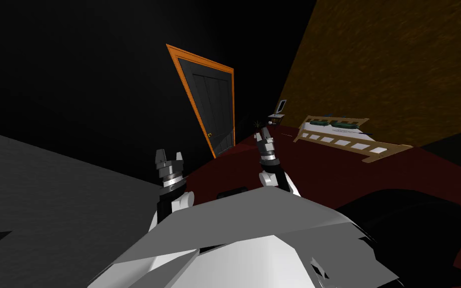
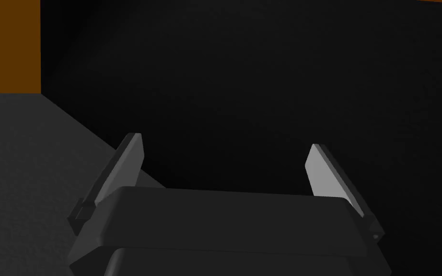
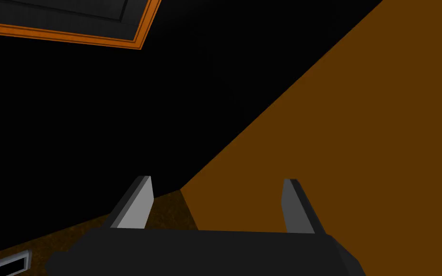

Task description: Pull the door open

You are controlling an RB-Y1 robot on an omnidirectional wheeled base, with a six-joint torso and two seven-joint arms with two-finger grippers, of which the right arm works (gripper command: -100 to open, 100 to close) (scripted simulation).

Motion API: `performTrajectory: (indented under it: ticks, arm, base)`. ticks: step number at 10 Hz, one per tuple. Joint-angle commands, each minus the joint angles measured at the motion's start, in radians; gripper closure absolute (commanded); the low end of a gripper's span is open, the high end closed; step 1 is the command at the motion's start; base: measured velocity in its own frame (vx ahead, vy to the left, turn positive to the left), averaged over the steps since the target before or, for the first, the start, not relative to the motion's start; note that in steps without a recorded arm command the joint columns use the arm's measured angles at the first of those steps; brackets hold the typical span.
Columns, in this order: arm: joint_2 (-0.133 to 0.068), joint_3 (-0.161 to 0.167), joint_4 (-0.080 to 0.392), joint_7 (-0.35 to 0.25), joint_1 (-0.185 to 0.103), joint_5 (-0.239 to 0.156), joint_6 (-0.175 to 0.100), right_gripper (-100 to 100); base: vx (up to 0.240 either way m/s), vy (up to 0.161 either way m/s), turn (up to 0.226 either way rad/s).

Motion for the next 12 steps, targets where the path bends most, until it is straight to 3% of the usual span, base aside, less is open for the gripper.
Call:
performTrajectory:
  ticks: [1, 4, 12]
  arm:
    - [-0.005, -0.005, 0.033, -0.001, -0.011, -0.005, -0.007, -100]
    - [-0.011, -0.012, 0.083, -0.004, -0.029, -0.012, -0.017, -100]
    - [-0.031, -0.039, 0.280, -0.013, -0.096, -0.039, -0.058, -100]
  base:
    - [0.051, 0.009, 0.107]
    - [0.085, 0.016, 0.089]
    - [0.094, 0.010, 0.110]
